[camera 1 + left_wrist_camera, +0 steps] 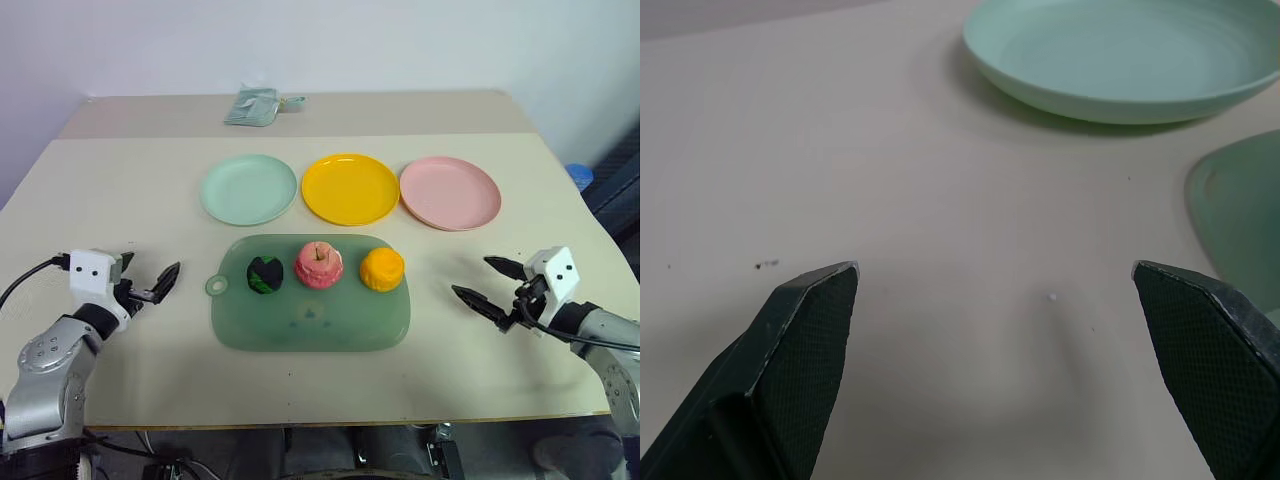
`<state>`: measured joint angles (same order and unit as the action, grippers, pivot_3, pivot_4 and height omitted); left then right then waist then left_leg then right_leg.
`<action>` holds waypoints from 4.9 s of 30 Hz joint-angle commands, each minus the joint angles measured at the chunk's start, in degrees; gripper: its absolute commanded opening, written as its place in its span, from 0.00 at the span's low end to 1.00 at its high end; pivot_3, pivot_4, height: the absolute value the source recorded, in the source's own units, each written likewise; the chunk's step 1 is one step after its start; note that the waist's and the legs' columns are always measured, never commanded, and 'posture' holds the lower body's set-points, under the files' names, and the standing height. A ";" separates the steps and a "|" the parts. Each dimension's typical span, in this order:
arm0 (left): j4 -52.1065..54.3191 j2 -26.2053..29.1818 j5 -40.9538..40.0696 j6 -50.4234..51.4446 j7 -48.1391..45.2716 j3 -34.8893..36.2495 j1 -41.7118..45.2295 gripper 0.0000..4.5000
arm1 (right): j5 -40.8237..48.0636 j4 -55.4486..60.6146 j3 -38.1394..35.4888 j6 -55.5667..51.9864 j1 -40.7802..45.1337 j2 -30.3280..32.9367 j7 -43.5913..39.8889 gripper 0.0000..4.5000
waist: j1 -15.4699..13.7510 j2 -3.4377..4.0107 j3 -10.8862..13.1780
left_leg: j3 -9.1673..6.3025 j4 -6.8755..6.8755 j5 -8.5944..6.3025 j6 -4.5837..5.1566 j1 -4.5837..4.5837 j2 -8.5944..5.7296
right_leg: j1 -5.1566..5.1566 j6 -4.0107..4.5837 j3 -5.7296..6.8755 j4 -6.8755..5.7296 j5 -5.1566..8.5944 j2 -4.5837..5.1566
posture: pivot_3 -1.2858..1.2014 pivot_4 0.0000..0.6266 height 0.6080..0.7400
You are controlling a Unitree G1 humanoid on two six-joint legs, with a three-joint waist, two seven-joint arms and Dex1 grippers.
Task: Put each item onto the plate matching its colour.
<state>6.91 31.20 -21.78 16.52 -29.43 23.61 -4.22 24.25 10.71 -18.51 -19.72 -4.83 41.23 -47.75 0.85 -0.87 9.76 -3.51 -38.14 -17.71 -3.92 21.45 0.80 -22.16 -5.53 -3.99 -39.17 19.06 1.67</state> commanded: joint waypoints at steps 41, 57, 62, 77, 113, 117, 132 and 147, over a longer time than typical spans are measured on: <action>0.13 2.44 -11.33 11.41 -13.58 -9.34 19.99 0.99 | 11.69 23.87 -0.69 -12.93 -4.08 -1.41 7.53 1.00 | 0.18 0.00 0.00 | -0.02 0.00 0.00 0.00 0.03 0.00 | -0.02 0.00 0.01 0.00 0.00 -0.06 | 0.52 0.24 1.00; 4.05 12.16 -7.47 10.91 -31.26 -21.61 20.85 0.99 | 12.95 31.35 7.57 -16.78 -2.71 -2.32 10.04 1.00 | 0.12 -0.01 0.02 | -0.03 0.00 0.00 0.00 0.03 -0.02 | -0.02 0.00 0.01 0.03 0.00 -0.09 | 0.52 0.24 1.00; 1.26 12.76 -1.41 6.79 -31.27 -25.53 20.11 0.99 | 12.26 31.46 9.15 -16.44 -2.75 -2.36 10.95 1.00 | 0.07 0.00 0.03 | -0.02 0.00 0.00 0.00 0.04 -0.02 | -0.02 0.01 0.01 0.04 0.00 -0.10 | 0.52 0.24 1.00; -7.80 8.87 4.01 0.01 -31.80 -26.97 20.19 0.37 | 11.26 31.44 10.52 -15.72 -3.11 -2.51 12.21 1.00 | 0.05 -0.04 0.04 | -0.03 0.00 0.00 0.01 0.06 -0.02 | -0.04 0.00 0.01 0.04 0.00 -0.09 | 0.52 0.24 1.00; -12.33 4.32 4.14 1.06 -29.81 -26.87 27.14 0.87 | 9.72 31.78 12.40 -14.87 -1.32 -4.50 13.37 1.00 | 0.24 -0.04 0.07 | -0.02 0.00 0.00 0.01 0.07 -0.08 | -0.08 0.00 0.01 0.04 0.00 -0.13 | 0.52 0.24 1.00; -12.87 4.57 5.40 -0.08 -29.40 -27.02 26.70 0.48 | 9.52 32.01 12.46 -14.71 -1.70 -4.58 13.71 1.00 | 0.08 -0.04 0.07 | -0.03 -0.01 0.00 0.01 0.07 -0.04 | -0.05 0.00 0.01 0.04 0.00 -0.10 | 0.52 0.24 1.00; -24.37 -5.80 13.83 2.64 1.03 -21.36 42.69 0.48 | 8.62 30.72 13.80 -14.12 -0.07 -5.28 13.89 1.00 | -0.28 -0.13 0.07 | -0.09 -0.09 0.00 0.02 0.09 -0.21 | 0.01 -0.02 0.06 0.04 -0.01 -0.06 | 0.52 0.24 1.00; -34.86 -7.86 11.72 -2.37 4.51 -15.13 48.96 0.99 | 8.65 30.99 16.30 -20.49 9.94 -7.31 20.69 1.00 | 0.29 -0.14 0.08 | -0.06 -0.07 0.00 0.00 0.16 -0.19 | -0.15 -0.02 0.05 0.01 -0.01 -0.10 | 0.52 0.24 1.00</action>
<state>-30.67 21.84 -7.84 16.79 -23.43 5.77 43.95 33.33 39.67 -3.88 -39.40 3.01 34.64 -28.42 1.14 -1.02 9.84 -3.58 -38.20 -17.70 -3.92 21.59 0.62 -22.32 -5.55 -3.95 -39.18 19.05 1.57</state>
